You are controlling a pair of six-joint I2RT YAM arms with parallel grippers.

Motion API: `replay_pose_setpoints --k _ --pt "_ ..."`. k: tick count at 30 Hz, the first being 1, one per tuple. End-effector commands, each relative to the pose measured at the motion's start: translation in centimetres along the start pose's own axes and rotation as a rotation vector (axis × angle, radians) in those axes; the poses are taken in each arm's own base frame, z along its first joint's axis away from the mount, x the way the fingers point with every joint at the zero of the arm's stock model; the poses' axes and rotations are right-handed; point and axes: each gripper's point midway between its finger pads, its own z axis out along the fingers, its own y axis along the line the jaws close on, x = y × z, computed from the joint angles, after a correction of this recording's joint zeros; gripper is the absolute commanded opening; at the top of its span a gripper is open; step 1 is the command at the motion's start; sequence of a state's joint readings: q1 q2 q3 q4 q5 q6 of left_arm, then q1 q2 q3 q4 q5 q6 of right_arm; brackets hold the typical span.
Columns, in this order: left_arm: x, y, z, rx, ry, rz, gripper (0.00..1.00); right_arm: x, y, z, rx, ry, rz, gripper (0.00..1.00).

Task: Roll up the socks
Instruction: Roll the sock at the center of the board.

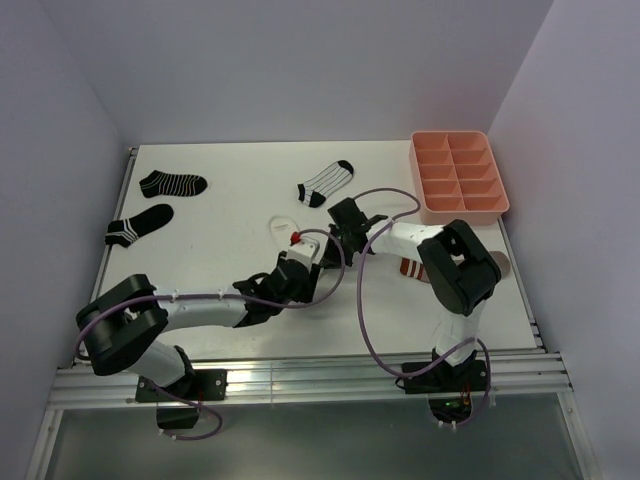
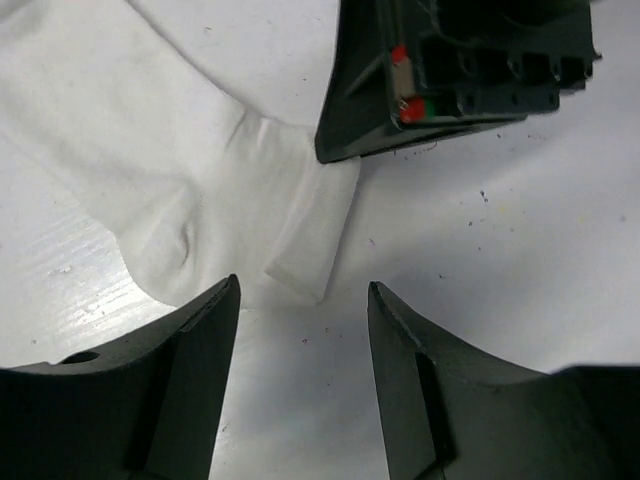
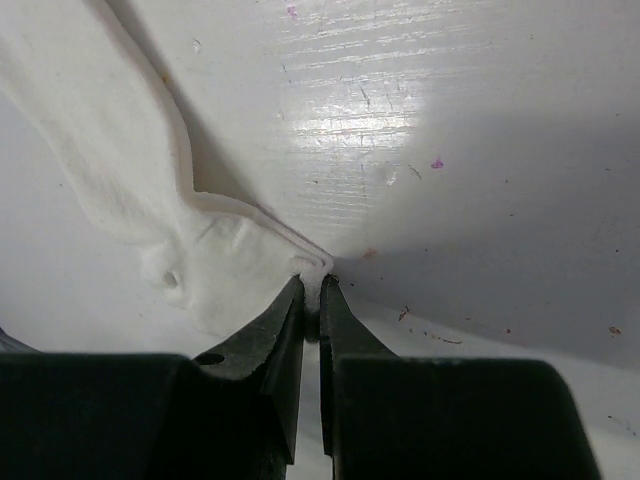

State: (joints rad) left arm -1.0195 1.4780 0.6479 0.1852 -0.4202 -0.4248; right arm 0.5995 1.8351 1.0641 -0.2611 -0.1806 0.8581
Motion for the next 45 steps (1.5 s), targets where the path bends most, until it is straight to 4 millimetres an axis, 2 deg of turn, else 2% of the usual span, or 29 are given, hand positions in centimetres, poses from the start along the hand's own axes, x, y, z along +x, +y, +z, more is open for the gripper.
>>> replay_pose_setpoints --k 1,5,10,21,22,24,27,28,30,31,34,39,41,42,43,45 --pt "-2.2 -1.0 0.4 0.004 -0.131 0.072 0.59 1.1 -1.7 -0.1 0.101 0.070 0.013 0.00" --pt "-1.7 -1.8 0.8 0.016 -0.138 0.134 0.59 1.2 -1.7 0.0 0.117 0.087 0.015 0.00" --pt "-0.7 -2.0 1.8 -0.008 -0.124 0.200 0.57 1.3 -2.1 0.0 0.148 0.105 0.012 0.00" --pt "0.1 -2.8 2.7 -0.041 -0.120 0.302 0.54 1.3 -2.1 0.0 0.163 0.117 0.004 0.00" --pt "0.7 -2.7 2.9 -0.047 -0.102 0.316 0.53 1.3 -2.1 0.1 0.161 0.117 0.006 0.00" --pt "1.0 -2.6 3.1 -0.059 -0.090 0.320 0.49 1.3 -2.2 0.2 0.162 0.118 0.005 0.00" --pt "2.2 -2.5 3.3 -0.062 -0.047 0.322 0.38 1.4 -2.2 0.3 0.155 0.120 0.007 0.00" --pt "2.7 -2.3 3.4 -0.067 -0.027 0.326 0.30 1.3 -1.9 0.3 0.144 0.116 0.008 0.00" --pt "3.1 -2.2 3.3 -0.073 -0.011 0.308 0.21 1.4 -1.8 0.2 0.133 0.115 0.008 0.00" --pt "3.2 -2.1 3.2 -0.074 -0.006 0.301 0.14 1.3 -1.6 0.2 0.124 0.111 0.009 0.00" --pt "3.4 -2.1 2.6 -0.064 0.011 0.271 0.01 1.0 -1.0 0.0 0.090 0.087 0.014 0.00" --pt "4.2 -2.0 1.4 -0.049 0.060 0.184 0.01 -0.1 0.8 -1.0 -0.011 0.021 0.027 0.04" --pt "4.0 -1.7 0.9 -0.033 0.077 0.126 0.00 -0.9 2.0 -1.7 -0.074 -0.028 0.024 0.10" --pt "4.3 -2.2 0.7 0.008 0.099 0.075 0.01 -1.3 2.3 -1.9 -0.086 -0.052 0.025 0.11" --pt "4.2 -1.5 0.5 0.011 0.106 0.033 0.00 -1.7 2.8 -2.3 -0.118 -0.080 0.021 0.15" --pt "4.2 -1.3 0.4 0.046 0.127 -0.058 0.00 -2.1 3.3 -2.8 -0.149 -0.112 0.034 0.19"
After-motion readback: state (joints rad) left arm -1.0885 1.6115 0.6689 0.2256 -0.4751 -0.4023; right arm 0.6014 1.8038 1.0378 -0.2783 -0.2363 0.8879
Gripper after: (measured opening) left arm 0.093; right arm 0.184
